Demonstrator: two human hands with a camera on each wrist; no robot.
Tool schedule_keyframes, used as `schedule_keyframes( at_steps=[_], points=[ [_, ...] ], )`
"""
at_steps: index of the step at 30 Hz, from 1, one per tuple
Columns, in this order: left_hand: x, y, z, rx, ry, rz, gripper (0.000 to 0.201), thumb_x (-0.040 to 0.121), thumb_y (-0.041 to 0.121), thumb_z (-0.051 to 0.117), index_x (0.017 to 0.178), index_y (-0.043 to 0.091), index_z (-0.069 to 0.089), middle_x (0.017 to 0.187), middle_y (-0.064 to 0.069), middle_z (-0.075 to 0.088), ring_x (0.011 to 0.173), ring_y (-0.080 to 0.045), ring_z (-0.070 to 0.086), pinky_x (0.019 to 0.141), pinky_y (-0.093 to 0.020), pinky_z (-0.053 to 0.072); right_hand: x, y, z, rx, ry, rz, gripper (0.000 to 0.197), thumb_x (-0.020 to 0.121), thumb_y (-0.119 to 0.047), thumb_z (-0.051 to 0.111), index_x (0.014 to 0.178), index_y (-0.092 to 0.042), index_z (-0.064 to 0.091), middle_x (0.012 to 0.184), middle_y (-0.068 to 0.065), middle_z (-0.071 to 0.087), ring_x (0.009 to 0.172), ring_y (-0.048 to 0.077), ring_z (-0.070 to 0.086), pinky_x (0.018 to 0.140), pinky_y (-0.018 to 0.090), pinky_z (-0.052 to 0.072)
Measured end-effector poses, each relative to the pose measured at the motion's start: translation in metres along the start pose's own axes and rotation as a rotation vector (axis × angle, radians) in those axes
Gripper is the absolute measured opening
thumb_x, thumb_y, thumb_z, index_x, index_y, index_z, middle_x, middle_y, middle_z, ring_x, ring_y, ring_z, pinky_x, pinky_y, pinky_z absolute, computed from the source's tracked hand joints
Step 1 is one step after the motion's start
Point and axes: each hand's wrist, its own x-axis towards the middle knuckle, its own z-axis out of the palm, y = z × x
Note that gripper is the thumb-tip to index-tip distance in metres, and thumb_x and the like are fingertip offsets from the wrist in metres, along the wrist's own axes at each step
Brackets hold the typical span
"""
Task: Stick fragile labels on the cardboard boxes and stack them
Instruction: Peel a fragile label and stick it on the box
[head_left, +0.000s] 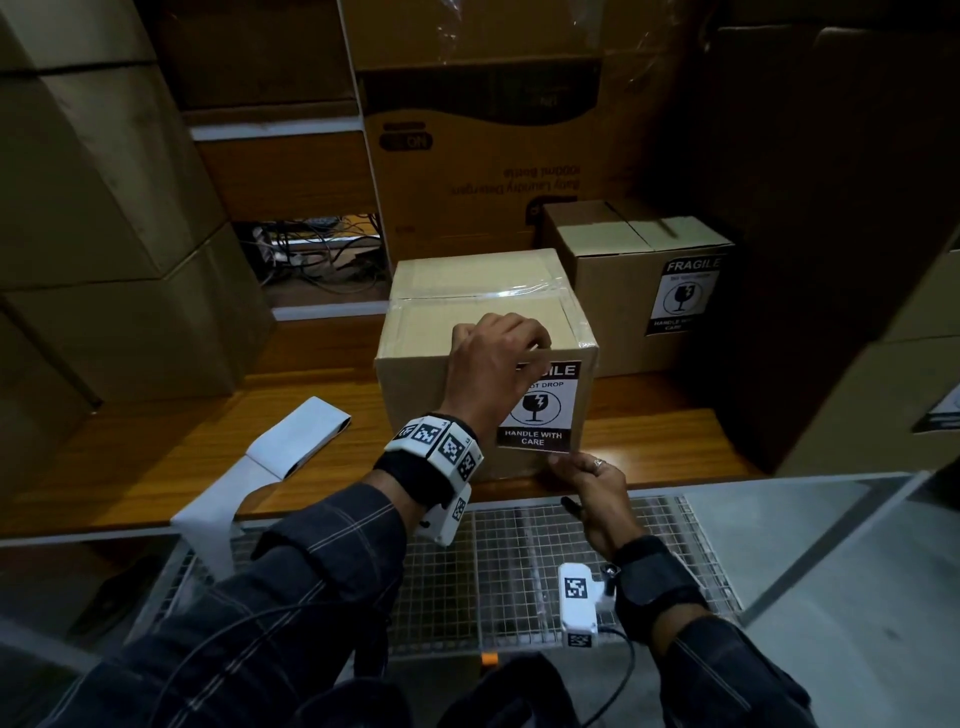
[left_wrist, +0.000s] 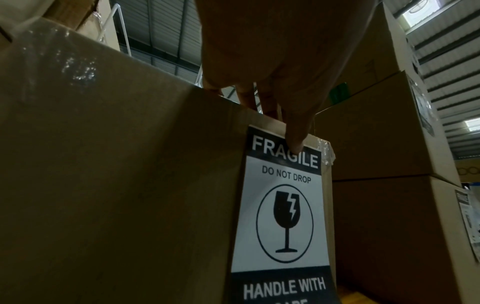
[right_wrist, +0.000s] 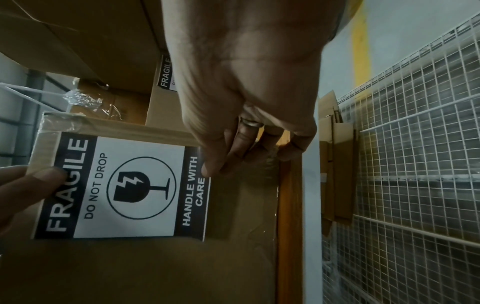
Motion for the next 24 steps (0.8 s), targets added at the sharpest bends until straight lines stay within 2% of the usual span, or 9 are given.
schedule_keyframes(
  at_steps=[2, 4, 7, 10, 14, 17, 19, 21, 24],
  points=[
    [0.0, 0.0, -0.001, -0.005, 0.001, 0.003, 0.014, 0.089, 0.03, 0.074, 0.101, 0.026, 0.067, 0.105, 0.009, 0.068, 0.101, -0.017, 0.059, 0.088, -0.04, 0.038, 0.001, 0.001, 0.004, 0.002, -0.023, 0.017, 0.02, 0.086, -0.014, 0.078, 0.104, -0.016, 0.07, 0.101, 0.002, 0.079, 0.103, 0.022, 0.07, 0.09, 0.041, 0.047],
    [-0.001, 0.0, -0.001, -0.012, 0.004, 0.004, 0.014, 0.09, 0.029, 0.074, 0.101, 0.026, 0.068, 0.105, 0.009, 0.068, 0.101, -0.017, 0.06, 0.089, -0.04, 0.038, 0.003, 0.004, 0.007, 0.017, -0.022, 0.04, 0.022, 0.084, -0.016, 0.081, 0.103, -0.017, 0.07, 0.109, 0.007, 0.078, 0.109, 0.026, 0.069, 0.092, 0.042, 0.046],
    [-0.001, 0.001, -0.001, -0.021, 0.002, 0.003, 0.014, 0.089, 0.029, 0.074, 0.102, 0.025, 0.068, 0.105, 0.008, 0.069, 0.101, -0.017, 0.06, 0.09, -0.041, 0.04, 0.007, 0.006, 0.012, 0.055, -0.005, 0.076, 0.033, 0.081, -0.023, 0.083, 0.11, -0.015, 0.068, 0.119, 0.012, 0.075, 0.111, 0.028, 0.067, 0.091, 0.043, 0.046],
    [-0.001, 0.0, -0.001, -0.025, 0.01, 0.003, 0.014, 0.089, 0.029, 0.074, 0.102, 0.025, 0.068, 0.105, 0.008, 0.069, 0.101, -0.017, 0.06, 0.09, -0.042, 0.041, 0.01, 0.005, 0.018, 0.07, 0.005, 0.076, 0.044, 0.082, -0.026, 0.083, 0.119, -0.008, 0.067, 0.117, 0.013, 0.075, 0.113, 0.03, 0.068, 0.088, 0.041, 0.046],
    [-0.001, 0.0, 0.0, -0.03, 0.008, 0.005, 0.014, 0.09, 0.029, 0.073, 0.102, 0.026, 0.068, 0.105, 0.008, 0.068, 0.101, -0.016, 0.06, 0.09, -0.041, 0.04, 0.014, 0.001, 0.025, 0.07, 0.033, 0.077, 0.039, 0.084, -0.033, 0.082, 0.113, -0.009, 0.07, 0.092, 0.005, 0.079, 0.081, 0.017, 0.071, 0.07, 0.029, 0.049],
    [-0.001, -0.001, -0.001, -0.033, 0.006, 0.006, 0.014, 0.089, 0.03, 0.074, 0.101, 0.026, 0.068, 0.105, 0.009, 0.068, 0.101, -0.017, 0.06, 0.089, -0.042, 0.041, 0.019, 0.004, 0.027, 0.064, 0.075, 0.036, 0.044, 0.087, -0.034, 0.081, 0.114, -0.001, 0.071, 0.089, 0.01, 0.075, 0.062, 0.012, 0.067, 0.048, 0.019, 0.047],
    [0.0, -0.001, -0.002, -0.034, 0.004, 0.007, 0.014, 0.089, 0.029, 0.074, 0.101, 0.025, 0.068, 0.105, 0.008, 0.069, 0.101, -0.017, 0.06, 0.089, -0.042, 0.041, 0.023, 0.008, 0.026, 0.047, 0.092, 0.01, 0.048, 0.088, -0.033, 0.079, 0.116, 0.005, 0.069, 0.086, 0.012, 0.071, 0.052, 0.008, 0.062, 0.042, 0.017, 0.043],
    [0.0, -0.001, -0.002, -0.037, 0.006, 0.011, 0.014, 0.089, 0.029, 0.074, 0.101, 0.025, 0.068, 0.104, 0.008, 0.069, 0.1, -0.017, 0.06, 0.089, -0.042, 0.041, 0.025, 0.012, 0.025, 0.011, 0.105, -0.002, 0.047, 0.089, -0.035, 0.077, 0.115, 0.004, 0.069, 0.084, 0.009, 0.071, 0.055, 0.009, 0.061, 0.047, 0.019, 0.044],
    [0.0, -0.003, -0.002, -0.045, 0.002, 0.019, 0.015, 0.088, 0.029, 0.075, 0.101, 0.026, 0.068, 0.104, 0.009, 0.068, 0.1, -0.017, 0.06, 0.088, -0.041, 0.04, 0.025, 0.017, 0.024, -0.04, 0.137, -0.023, 0.042, 0.089, -0.038, 0.077, 0.111, -0.003, 0.071, 0.086, 0.007, 0.075, 0.071, 0.017, 0.065, 0.058, 0.026, 0.045]
  ],
)
